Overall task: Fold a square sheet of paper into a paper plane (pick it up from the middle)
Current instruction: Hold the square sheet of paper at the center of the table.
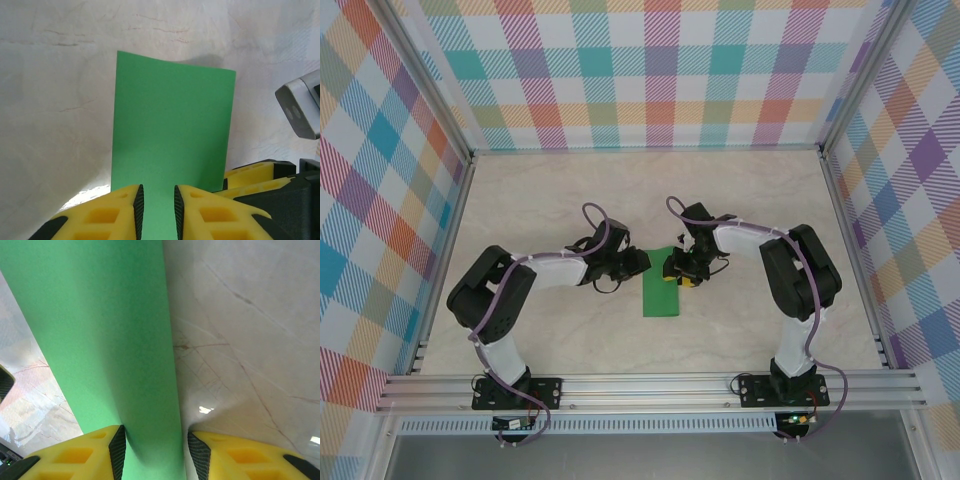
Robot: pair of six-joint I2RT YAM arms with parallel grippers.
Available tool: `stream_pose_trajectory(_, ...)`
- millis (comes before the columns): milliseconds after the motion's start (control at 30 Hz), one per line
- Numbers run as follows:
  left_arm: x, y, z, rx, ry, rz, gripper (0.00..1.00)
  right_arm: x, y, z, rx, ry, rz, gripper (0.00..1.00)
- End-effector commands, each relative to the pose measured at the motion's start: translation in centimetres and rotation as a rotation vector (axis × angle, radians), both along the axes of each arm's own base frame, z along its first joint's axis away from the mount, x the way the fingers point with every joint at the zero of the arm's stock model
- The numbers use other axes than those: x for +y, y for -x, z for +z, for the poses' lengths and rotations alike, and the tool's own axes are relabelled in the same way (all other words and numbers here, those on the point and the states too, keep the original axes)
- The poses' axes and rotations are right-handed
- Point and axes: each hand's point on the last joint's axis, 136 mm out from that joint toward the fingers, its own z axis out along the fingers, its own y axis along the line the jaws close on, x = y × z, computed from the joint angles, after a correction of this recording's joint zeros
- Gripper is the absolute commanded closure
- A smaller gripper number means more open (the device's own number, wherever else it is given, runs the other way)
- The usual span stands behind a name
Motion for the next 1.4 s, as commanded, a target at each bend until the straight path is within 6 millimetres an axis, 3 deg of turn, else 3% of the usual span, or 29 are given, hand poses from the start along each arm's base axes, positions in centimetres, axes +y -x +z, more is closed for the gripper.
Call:
stream_pose_trajectory(0,-1.5,0.2,0.4,0.004,0.049,-0.038,0.78,-4.6,1.1,-7.2,0.03,0.264,0.0,0.56)
stream_pose_trajectory(433,-2.1,0.9,-1.0,0.041,0.019,-0.071,0.88,-4.6,1.5,-7.5,0.033,0.264,0.017,0.55)
stream_pose_trajectory(833,0.2,3.2,-4.8,0.13,-0.099,-0.066,0.91,-4.3,1.5,-6.9,0.025,0.251,0.024,0.56)
stream_pose_trajectory(1000,1.7,4.3,-6.4,0.169,-0.173,-0.069,0.92,-2.9,0.3,-3.8,-0.033,0.178,0.015,0.55)
stream_pose_trajectory(1133,2.5,4.9,-7.5,0.194,-0.212,-0.067,0.93,-1.9,-1.1,0.7,-0.125,0.099,-0.004,0.53)
stream_pose_trajectory(1200,2.7,5.1,-7.9,0.202,-0.223,-0.064,0.93,-2.6,-1.6,2.8,-0.167,0.12,-0.039,0.5)
stream_pose_trajectory(1300,3.1,5.3,-8.6,0.214,-0.243,-0.065,0.94,-5.2,-2.1,5.2,-0.211,0.254,-0.107,0.47)
stream_pose_trajectory(1367,3.3,5.5,-8.9,0.221,-0.257,-0.062,0.95,-5.3,-2.3,6.3,-0.25,0.244,-0.117,0.48)
